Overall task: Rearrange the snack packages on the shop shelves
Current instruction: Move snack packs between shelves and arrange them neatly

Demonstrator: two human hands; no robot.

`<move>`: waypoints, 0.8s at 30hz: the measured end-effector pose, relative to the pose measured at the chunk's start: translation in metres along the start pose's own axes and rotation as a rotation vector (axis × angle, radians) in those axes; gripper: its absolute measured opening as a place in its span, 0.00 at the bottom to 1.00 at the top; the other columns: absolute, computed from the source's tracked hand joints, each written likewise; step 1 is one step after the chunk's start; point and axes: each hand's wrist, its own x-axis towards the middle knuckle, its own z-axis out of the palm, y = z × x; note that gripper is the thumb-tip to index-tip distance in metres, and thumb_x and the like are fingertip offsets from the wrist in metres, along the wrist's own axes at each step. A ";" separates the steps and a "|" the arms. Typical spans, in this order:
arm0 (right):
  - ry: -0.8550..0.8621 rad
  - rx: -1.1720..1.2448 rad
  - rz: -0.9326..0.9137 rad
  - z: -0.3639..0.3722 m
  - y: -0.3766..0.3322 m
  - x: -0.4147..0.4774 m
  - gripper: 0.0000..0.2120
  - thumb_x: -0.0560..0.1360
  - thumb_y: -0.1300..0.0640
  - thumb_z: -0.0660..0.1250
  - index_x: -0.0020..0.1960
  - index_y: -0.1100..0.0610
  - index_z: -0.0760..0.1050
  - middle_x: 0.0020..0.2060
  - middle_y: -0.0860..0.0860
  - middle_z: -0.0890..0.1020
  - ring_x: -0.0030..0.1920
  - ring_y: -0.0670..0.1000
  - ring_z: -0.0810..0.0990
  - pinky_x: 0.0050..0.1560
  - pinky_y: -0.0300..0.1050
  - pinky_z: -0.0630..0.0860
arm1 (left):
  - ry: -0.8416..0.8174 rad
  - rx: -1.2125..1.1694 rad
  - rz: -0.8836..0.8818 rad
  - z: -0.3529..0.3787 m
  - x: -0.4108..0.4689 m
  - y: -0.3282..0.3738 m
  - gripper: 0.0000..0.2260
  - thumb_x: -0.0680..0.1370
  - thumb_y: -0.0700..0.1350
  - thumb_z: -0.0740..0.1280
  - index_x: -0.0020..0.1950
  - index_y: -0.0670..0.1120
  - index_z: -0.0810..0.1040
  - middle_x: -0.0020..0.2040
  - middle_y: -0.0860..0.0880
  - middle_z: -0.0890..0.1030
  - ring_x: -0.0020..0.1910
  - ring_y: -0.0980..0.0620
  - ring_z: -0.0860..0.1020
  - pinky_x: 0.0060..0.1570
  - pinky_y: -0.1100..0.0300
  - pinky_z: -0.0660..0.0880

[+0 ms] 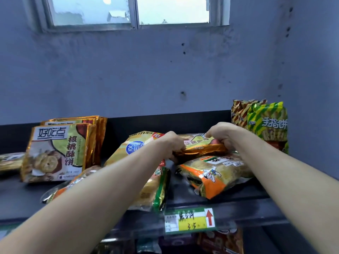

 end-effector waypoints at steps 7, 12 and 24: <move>0.158 0.100 -0.136 -0.013 -0.009 -0.011 0.09 0.79 0.59 0.58 0.54 0.63 0.73 0.39 0.55 0.75 0.36 0.50 0.74 0.32 0.40 0.69 | 0.120 -0.224 0.183 -0.002 -0.007 0.015 0.11 0.77 0.37 0.64 0.60 0.43 0.71 0.44 0.47 0.76 0.46 0.47 0.77 0.47 0.51 0.79; 0.213 0.475 -0.204 -0.017 -0.020 -0.028 0.09 0.76 0.66 0.59 0.51 0.65 0.77 0.41 0.58 0.83 0.38 0.55 0.83 0.39 0.47 0.80 | 0.164 -0.336 0.304 -0.022 -0.019 0.015 0.19 0.72 0.30 0.64 0.61 0.45 0.71 0.48 0.47 0.78 0.52 0.43 0.77 0.51 0.47 0.79; -0.089 0.530 -0.386 0.074 -0.096 -0.112 0.17 0.70 0.70 0.69 0.47 0.48 0.73 0.39 0.52 0.83 0.28 0.51 0.82 0.30 0.48 0.78 | 0.278 -0.507 0.262 -0.140 -0.062 -0.070 0.33 0.70 0.27 0.63 0.70 0.49 0.58 0.57 0.43 0.73 0.54 0.42 0.74 0.36 0.55 0.75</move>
